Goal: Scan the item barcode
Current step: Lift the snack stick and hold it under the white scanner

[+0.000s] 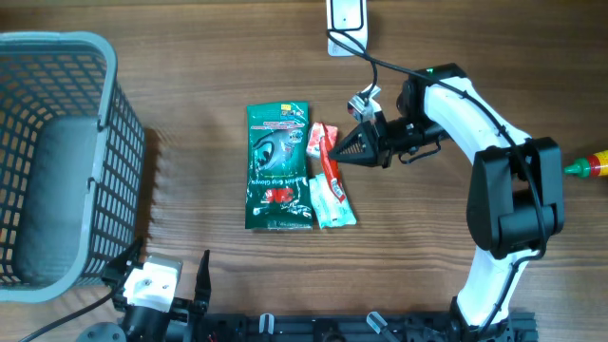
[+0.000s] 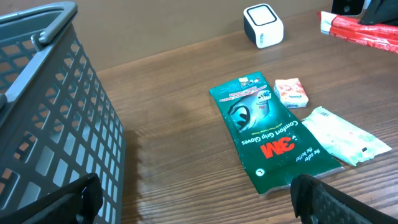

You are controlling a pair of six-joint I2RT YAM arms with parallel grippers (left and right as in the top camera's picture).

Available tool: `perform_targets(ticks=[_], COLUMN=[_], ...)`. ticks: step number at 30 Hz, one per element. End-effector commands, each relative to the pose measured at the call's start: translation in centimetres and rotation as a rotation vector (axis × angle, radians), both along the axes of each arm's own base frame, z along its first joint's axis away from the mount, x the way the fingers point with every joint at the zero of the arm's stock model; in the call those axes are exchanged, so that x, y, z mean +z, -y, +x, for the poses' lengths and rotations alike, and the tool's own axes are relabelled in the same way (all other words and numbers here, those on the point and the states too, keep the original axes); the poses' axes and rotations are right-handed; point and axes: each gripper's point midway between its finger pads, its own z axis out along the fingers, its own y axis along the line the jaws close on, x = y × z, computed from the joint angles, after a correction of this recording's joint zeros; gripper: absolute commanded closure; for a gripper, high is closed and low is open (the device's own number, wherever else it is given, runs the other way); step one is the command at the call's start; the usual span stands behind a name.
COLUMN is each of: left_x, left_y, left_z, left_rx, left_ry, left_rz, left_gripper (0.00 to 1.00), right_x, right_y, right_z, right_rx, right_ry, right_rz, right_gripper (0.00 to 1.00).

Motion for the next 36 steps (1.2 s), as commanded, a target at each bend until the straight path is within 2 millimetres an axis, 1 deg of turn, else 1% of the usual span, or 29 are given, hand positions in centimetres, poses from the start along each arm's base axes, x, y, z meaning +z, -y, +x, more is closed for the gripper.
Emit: perform_targets(ticks=[1,3,6,10,13,15,16,17,18,19,20,21,22,23,25,27,30,33,34,35,36], left_x=[0.1,0.1,0.1,0.1,0.1,0.1,0.0,0.1,0.1,0.0,0.1,0.1,0.0,0.1,0.1,0.0,0.1,0.1,0.0,0.0,0.0], left_y=[0.0,0.0,0.0,0.0,0.0,0.0,0.0,0.0,0.0,0.0,0.0,0.0,0.0,0.0,0.0,0.0,0.0,0.0,0.0,0.0,0.0], left_z=[-0.1,-0.1,-0.1,-0.1,-0.1,-0.1,-0.1,-0.1,-0.1,-0.1,-0.1,-0.1,-0.1,-0.1,-0.1,-0.1,-0.1,-0.1,-0.1,-0.1,-0.1], left_rx=[-0.004,-0.004,-0.004,-0.004,-0.004,-0.004,-0.004,-0.004,-0.004,-0.004,-0.004,-0.004,-0.004,-0.004,-0.004,-0.004,-0.004,-0.004,-0.004,-0.004,-0.004], left_ry=[0.010,0.010,0.010,0.009,0.009,0.009,0.009,0.010,0.009,0.009,0.009,0.009,0.009,0.009,0.009,0.009,0.009,0.009,0.009,0.009,0.009], left_rz=[0.005,0.005,0.005,0.005,0.004,0.005,0.005,0.005,0.005,0.005,0.005,0.004,0.005,0.005,0.005,0.004,0.005,0.005,0.005,0.005,0.005], left_gripper=[0.00,0.00,0.00,0.00,0.00,0.00,0.00,0.00,0.00,0.00,0.00,0.00,0.00,0.00,0.00,0.00,0.00,0.00,0.00,0.00,0.00], right_x=[0.9,0.4,0.4,2.0,3.5,3.6,2.7,1.1,-0.8,-2.2,-2.5,-2.2,-1.8,-1.3,-1.0,-0.7,0.3,0.8,0.8,0.7,0.3], right_y=[-0.1,0.1,0.4,1.4,2.6,3.5,4.3,5.6,7.9,10.9,13.5,15.1,15.2,14.8,13.8,12.2,7.7,4.2,2.8,1.9,1.0], right_z=[-0.1,-0.4,-0.5,-1.2,-1.8,-1.8,-1.3,-0.1,1.8,4.1,5.8,7.3,8.3,9.5,11.1,11.9,11.9,11.1,11.1,11.3,12.1], right_rx=[-0.011,0.010,0.014,0.025,0.027,0.023,0.011,-0.033,-0.129,-0.271,-0.405,-0.499,-0.529,-0.556,-0.571,-0.509,-0.340,-0.151,-0.094,-0.051,0.010], right_ry=[0.040,0.046,0.058,0.148,0.277,0.335,0.349,0.344,0.329,0.320,0.325,0.361,0.408,0.457,0.532,0.643,0.881,1.116,1.205,1.278,1.395], right_rz=[0.031,0.003,-0.011,-0.046,-0.092,-0.168,-0.298,-0.480,-0.715,-0.958,-1.133,-1.224,-1.231,-1.209,-1.178,-1.130,-1.001,-0.909,-0.881,-0.864,-0.868], right_gripper=[0.95,0.96,0.96,0.96,0.95,0.95,0.95,0.95,0.95,0.95,0.95,0.96,0.95,0.95,0.95,0.95,0.95,0.96,0.95,0.96,0.95])
